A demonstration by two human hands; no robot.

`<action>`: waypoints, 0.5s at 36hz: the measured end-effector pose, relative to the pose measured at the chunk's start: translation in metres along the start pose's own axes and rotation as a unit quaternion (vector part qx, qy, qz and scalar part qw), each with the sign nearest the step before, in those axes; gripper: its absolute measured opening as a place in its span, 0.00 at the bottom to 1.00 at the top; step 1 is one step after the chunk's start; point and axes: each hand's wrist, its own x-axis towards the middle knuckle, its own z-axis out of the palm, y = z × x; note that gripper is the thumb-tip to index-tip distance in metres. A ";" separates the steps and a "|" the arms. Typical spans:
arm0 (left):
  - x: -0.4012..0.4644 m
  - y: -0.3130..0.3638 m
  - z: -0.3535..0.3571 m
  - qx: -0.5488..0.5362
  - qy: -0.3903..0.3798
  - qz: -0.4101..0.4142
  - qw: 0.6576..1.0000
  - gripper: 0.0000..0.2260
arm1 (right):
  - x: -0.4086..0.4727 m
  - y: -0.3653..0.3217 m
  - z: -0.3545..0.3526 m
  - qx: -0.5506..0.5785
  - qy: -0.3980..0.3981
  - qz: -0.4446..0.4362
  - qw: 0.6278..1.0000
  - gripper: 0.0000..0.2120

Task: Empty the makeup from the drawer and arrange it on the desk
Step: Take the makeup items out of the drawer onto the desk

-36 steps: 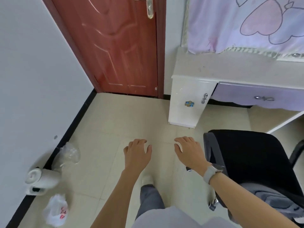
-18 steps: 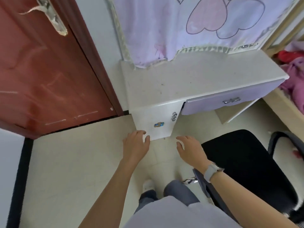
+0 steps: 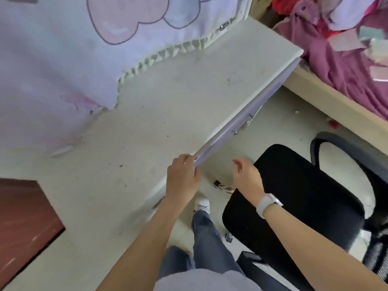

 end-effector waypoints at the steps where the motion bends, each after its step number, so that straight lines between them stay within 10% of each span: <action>1: 0.017 0.007 0.005 0.012 -0.005 0.024 1.000 0.13 | 0.014 0.004 -0.003 0.009 0.007 0.017 1.000 0.15; 18: 0.137 0.021 0.089 0.154 0.117 0.213 0.958 0.21 | 0.169 0.059 0.001 -0.328 0.133 -0.303 0.885 0.09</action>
